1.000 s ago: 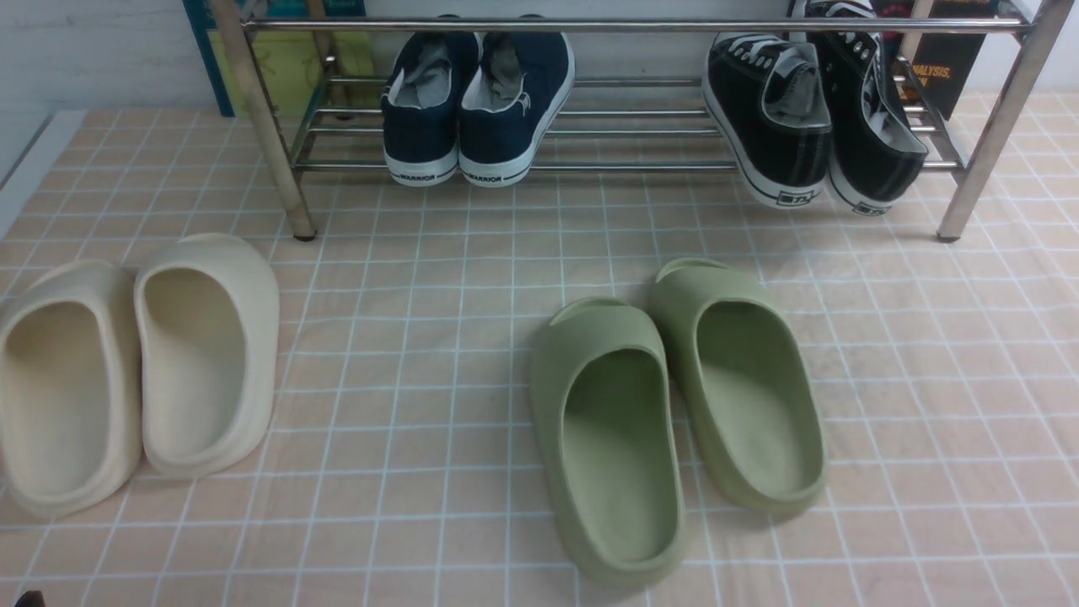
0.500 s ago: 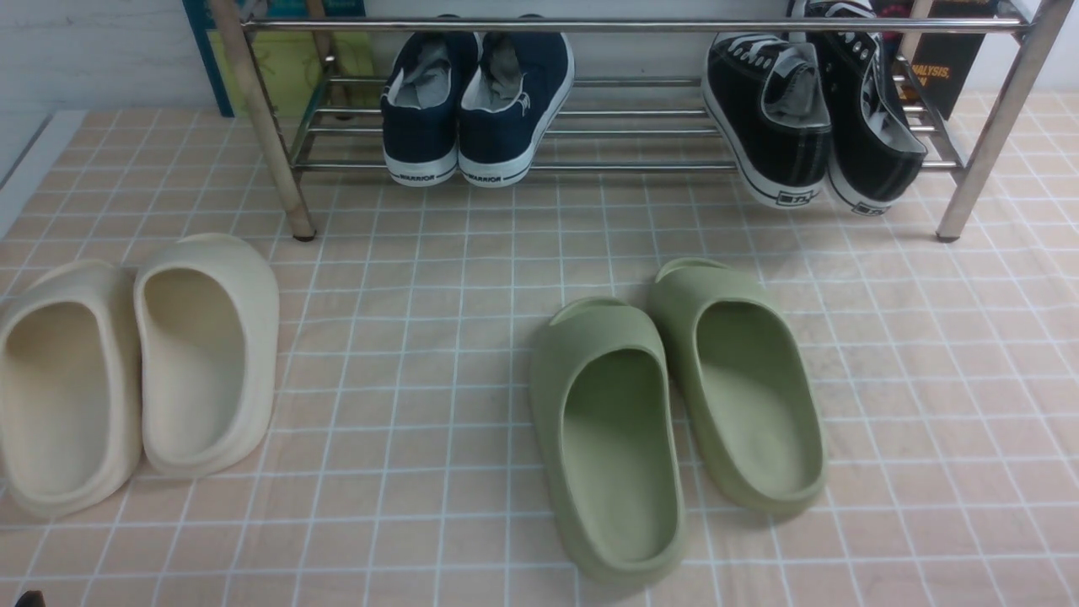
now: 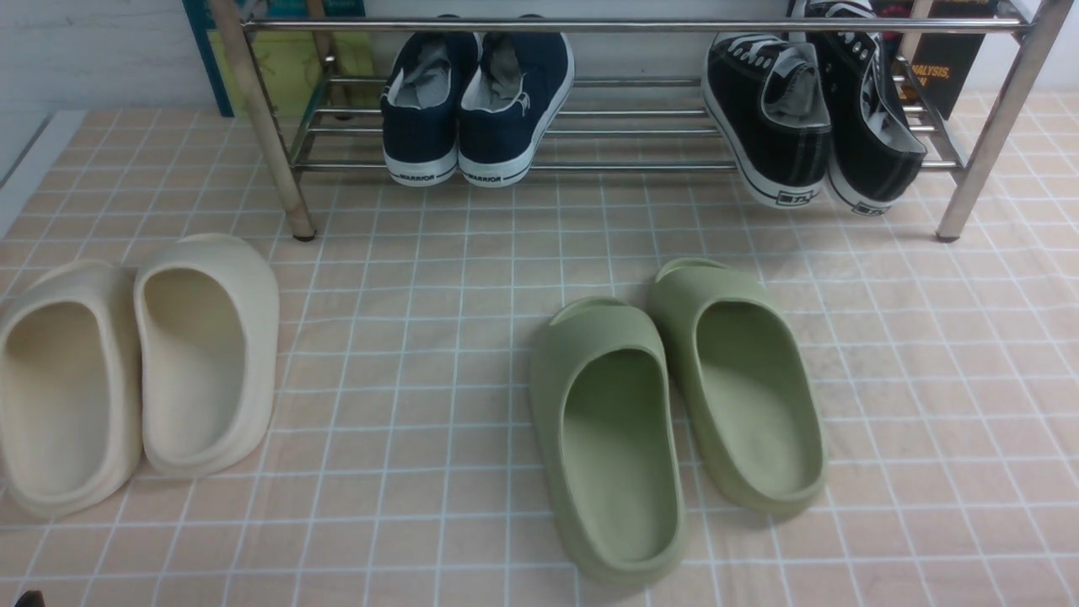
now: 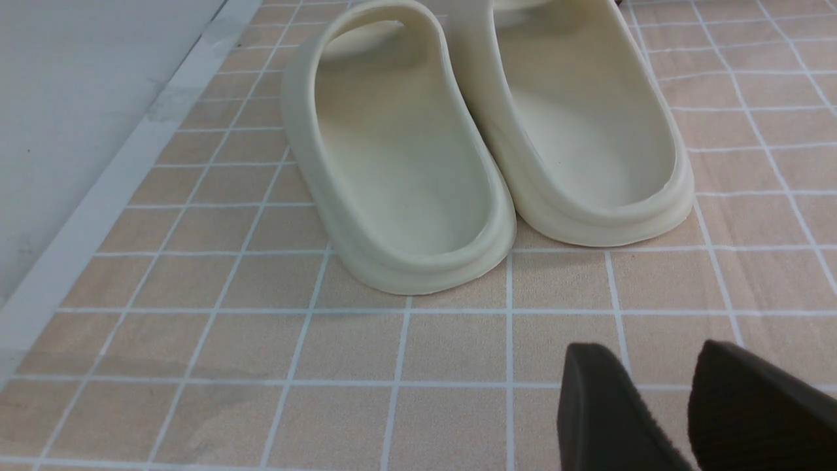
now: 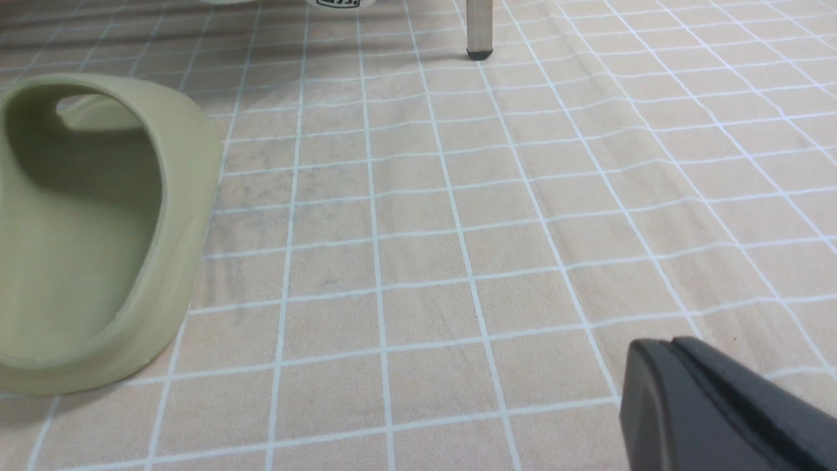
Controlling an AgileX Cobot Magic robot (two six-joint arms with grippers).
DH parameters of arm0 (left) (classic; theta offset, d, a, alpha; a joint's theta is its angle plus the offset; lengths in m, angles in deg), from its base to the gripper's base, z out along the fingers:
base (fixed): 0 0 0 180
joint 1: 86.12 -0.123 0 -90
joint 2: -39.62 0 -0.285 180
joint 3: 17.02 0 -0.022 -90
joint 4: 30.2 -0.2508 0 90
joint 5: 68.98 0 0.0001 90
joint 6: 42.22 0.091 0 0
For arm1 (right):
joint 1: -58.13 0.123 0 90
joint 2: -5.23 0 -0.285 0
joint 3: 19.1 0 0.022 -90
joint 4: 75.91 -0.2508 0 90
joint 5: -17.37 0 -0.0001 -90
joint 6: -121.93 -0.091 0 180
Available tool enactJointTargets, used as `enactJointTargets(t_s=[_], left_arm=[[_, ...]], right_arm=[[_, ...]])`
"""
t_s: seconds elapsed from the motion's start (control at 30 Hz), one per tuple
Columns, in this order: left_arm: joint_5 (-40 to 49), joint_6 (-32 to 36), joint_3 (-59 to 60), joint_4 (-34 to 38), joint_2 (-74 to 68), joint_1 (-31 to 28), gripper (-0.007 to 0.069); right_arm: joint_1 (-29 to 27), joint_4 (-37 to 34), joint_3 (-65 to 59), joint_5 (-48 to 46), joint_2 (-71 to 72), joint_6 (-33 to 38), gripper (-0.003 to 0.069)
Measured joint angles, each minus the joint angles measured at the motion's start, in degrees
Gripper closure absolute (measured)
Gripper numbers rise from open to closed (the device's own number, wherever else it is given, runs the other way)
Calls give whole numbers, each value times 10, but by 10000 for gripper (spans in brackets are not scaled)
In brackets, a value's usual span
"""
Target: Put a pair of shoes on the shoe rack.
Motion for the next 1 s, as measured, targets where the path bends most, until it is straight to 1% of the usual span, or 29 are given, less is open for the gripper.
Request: enactJointTargets(t_s=[1.0], left_arm=[[0, 1, 0, 0, 0, 0, 385]], right_arm=[[0, -2, 1, -3, 1, 1, 662]])
